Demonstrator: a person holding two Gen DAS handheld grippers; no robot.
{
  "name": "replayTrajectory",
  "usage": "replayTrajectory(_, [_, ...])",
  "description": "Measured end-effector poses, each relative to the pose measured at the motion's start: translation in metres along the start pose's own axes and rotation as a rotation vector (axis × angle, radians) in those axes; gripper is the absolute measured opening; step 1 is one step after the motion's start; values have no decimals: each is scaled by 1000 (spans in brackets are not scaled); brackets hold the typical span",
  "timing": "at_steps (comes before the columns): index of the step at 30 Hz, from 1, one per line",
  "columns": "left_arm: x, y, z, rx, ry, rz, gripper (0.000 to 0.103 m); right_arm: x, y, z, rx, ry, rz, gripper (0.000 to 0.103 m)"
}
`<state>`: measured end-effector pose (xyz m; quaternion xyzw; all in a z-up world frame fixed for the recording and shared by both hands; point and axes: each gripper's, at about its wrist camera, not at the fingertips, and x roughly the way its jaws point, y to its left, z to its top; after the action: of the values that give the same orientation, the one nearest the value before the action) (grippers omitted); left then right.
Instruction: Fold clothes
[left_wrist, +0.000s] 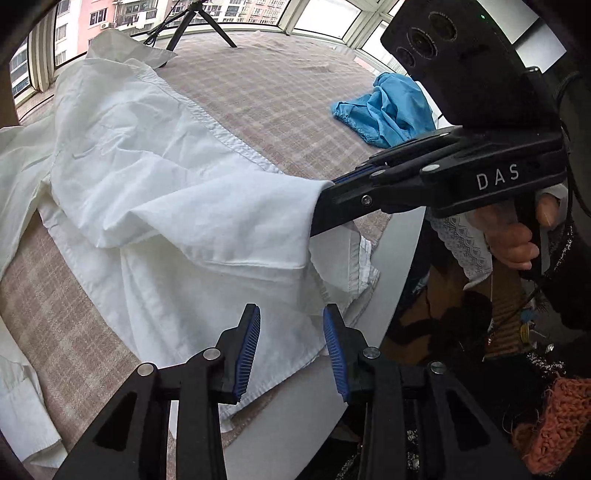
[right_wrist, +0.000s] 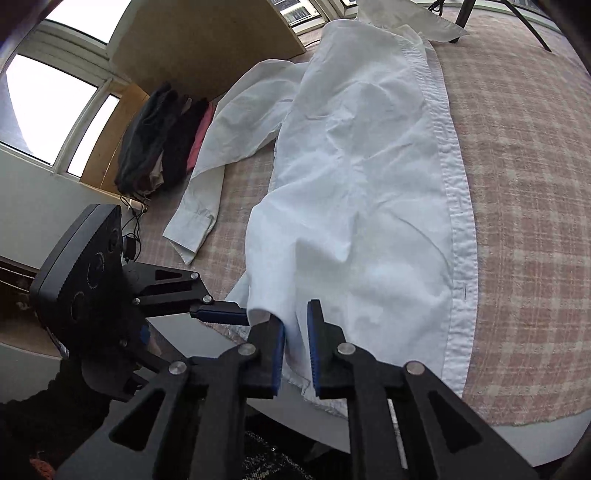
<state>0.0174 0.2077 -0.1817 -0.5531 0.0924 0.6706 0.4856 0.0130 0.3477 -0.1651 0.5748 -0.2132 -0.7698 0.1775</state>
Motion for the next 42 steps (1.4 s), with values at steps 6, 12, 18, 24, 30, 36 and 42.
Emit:
replayTrajectory(6, [18,-3,7,-71,-5,45,30,4,2,-4,-29,20,0,20])
replayTrajectory(12, [8,14,-7,-120,15,112,7,-20,-14,-16,-60,-4,-73,37])
replayTrajectory(18, [-7,33,-42,-212,33,192,11,-31,-53,-56,10,-16,-159,38])
replayTrajectory(24, [11,11,-37,-162,26,193,44,-15,-67,-90,3,22,-233,38])
replayTrajectory(30, [18,-7,-23,-126,11,182,44,-18,-94,-80,35,-2,-311,40])
replayTrajectory(36, [18,7,-25,-187,37,210,2,-6,-94,-72,-19,18,-290,29])
replayTrajectory(42, [-20,7,-22,-188,-34,234,2,-28,-94,-64,6,-5,-152,1])
